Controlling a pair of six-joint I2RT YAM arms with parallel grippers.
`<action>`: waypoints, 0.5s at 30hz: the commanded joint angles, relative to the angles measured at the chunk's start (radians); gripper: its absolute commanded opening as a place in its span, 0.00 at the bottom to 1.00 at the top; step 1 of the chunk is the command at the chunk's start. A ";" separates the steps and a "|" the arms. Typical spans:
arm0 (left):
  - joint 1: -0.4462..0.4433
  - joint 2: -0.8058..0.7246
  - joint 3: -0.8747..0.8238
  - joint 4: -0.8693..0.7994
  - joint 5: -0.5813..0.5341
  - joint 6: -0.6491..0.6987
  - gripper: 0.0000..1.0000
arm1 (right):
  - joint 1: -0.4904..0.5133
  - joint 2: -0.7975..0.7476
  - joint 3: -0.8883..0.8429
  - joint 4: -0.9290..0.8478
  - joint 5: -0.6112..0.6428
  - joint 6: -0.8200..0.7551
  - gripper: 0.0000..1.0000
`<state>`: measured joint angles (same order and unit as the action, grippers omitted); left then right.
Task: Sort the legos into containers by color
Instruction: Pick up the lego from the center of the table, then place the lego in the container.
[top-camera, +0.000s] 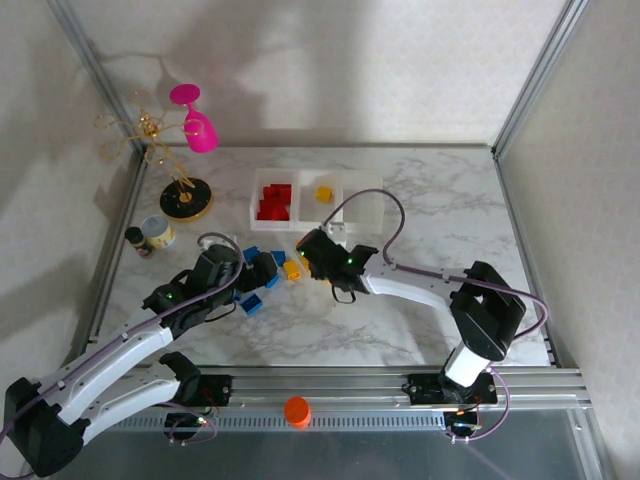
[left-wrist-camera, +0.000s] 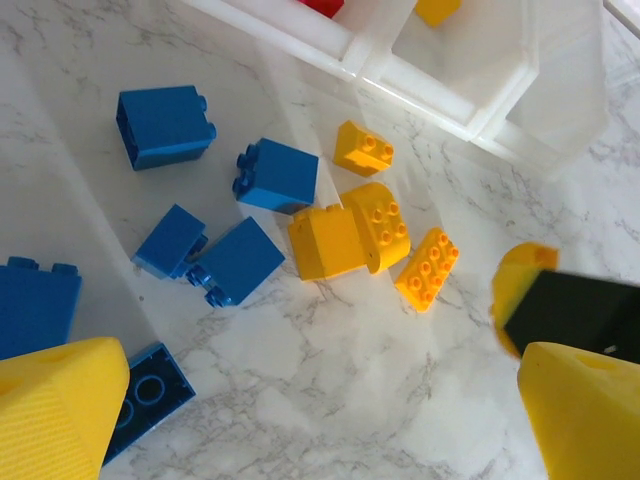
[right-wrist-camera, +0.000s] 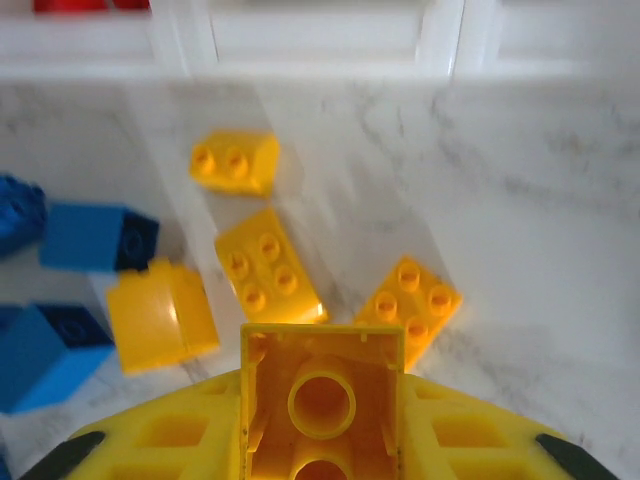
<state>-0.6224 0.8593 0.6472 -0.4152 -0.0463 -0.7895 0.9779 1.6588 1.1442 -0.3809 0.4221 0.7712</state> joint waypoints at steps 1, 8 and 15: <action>-0.005 0.031 0.050 0.047 -0.058 0.018 1.00 | -0.054 0.037 0.092 0.024 0.009 -0.097 0.23; 0.038 0.123 0.094 0.119 -0.080 0.050 1.00 | -0.137 0.209 0.281 0.057 0.010 -0.179 0.23; 0.099 0.187 0.115 0.149 -0.091 0.059 1.00 | -0.212 0.401 0.468 0.093 -0.026 -0.258 0.24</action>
<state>-0.5480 1.0348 0.7326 -0.3016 -0.1089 -0.7513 0.7895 2.0090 1.5436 -0.3168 0.4080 0.5777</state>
